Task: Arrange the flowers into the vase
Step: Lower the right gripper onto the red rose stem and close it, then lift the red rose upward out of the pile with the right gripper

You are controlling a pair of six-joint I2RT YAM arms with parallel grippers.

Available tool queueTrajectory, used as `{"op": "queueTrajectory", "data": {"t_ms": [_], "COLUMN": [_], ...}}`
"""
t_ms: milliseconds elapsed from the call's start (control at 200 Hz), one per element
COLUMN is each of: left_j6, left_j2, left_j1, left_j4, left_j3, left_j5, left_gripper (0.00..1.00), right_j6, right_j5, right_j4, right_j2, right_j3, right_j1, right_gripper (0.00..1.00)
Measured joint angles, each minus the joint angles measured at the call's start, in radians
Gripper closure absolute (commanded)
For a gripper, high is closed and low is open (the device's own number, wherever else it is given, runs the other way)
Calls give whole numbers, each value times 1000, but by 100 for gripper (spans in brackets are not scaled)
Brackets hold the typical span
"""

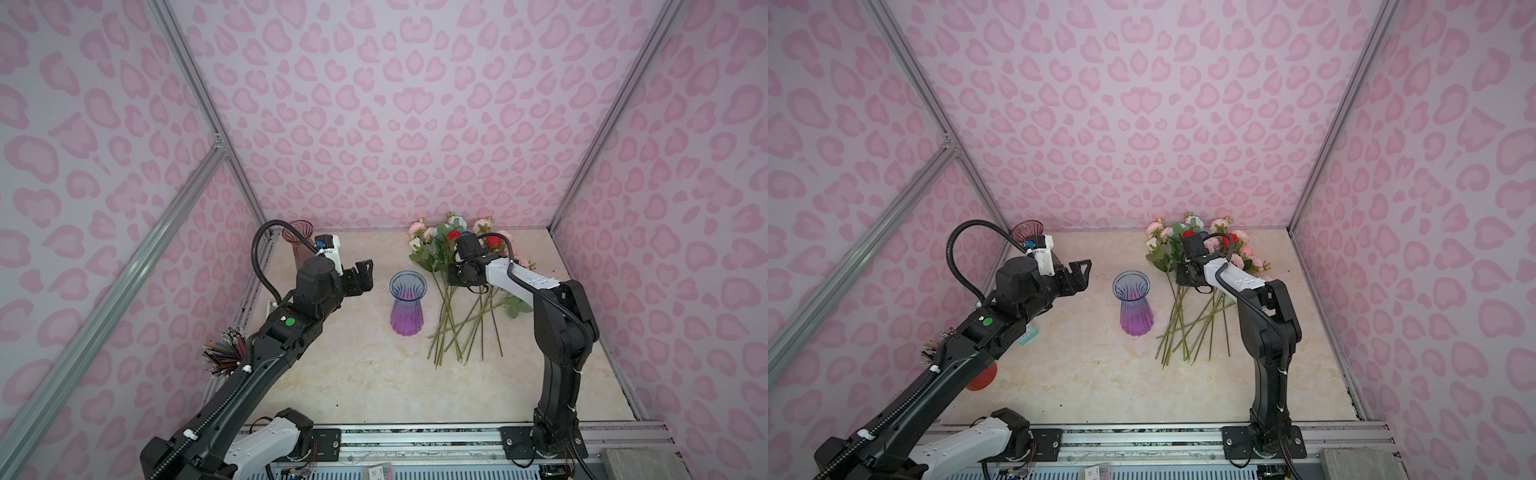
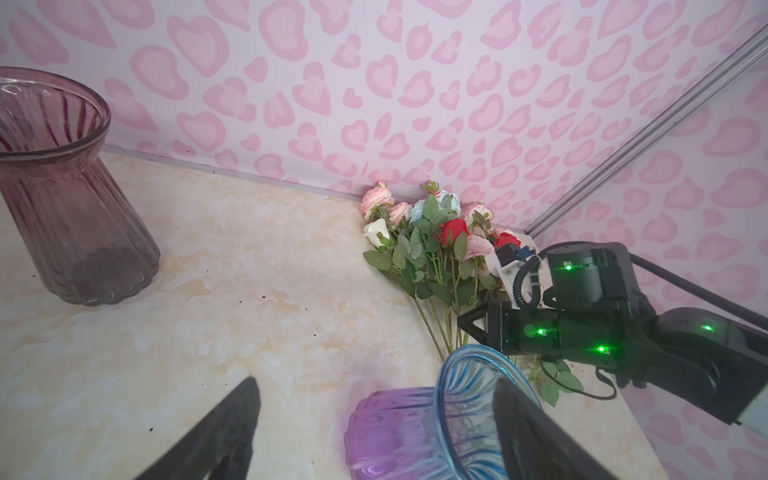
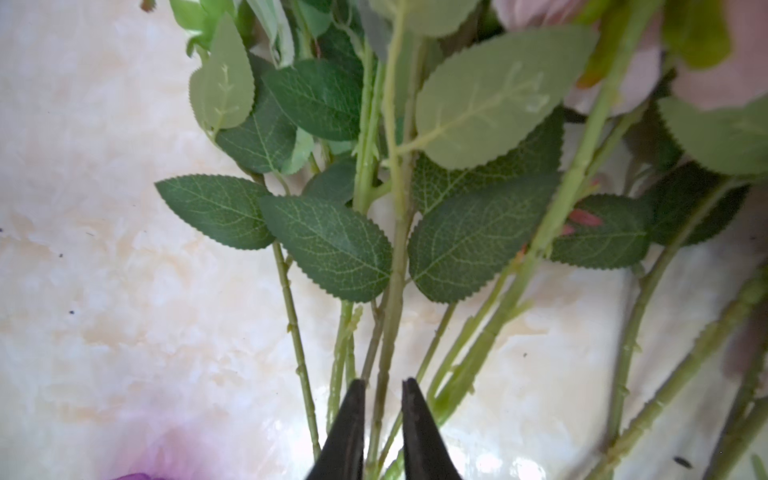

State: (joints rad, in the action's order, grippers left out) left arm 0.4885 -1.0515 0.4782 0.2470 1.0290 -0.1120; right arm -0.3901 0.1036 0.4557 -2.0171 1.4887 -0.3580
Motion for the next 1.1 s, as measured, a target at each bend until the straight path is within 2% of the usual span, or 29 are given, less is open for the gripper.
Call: {"op": "queueTrajectory", "data": {"t_ms": [180, 460, 770, 1100], "left_j6": [0, 2, 8, 15], "left_j2": [0, -3, -3, -3], "left_j1": [0, -5, -10, -10], "left_j4": [0, 0, 0, -2], "left_j3": [0, 0, 0, 0], "left_j5": [0, 0, 5, 40], "left_gripper": [11, 11, 12, 12], "right_j6": [-10, -38, -63, -8], "right_j5": [-2, -8, -99, -252], "right_j4": [-4, -54, -151, -230], "right_j2": [-24, 90, 338, 568], "right_j3": [23, -52, -167, -149], "right_j1": [0, 0, 0, -59], "right_gripper": [93, 98, 100, 100]}}
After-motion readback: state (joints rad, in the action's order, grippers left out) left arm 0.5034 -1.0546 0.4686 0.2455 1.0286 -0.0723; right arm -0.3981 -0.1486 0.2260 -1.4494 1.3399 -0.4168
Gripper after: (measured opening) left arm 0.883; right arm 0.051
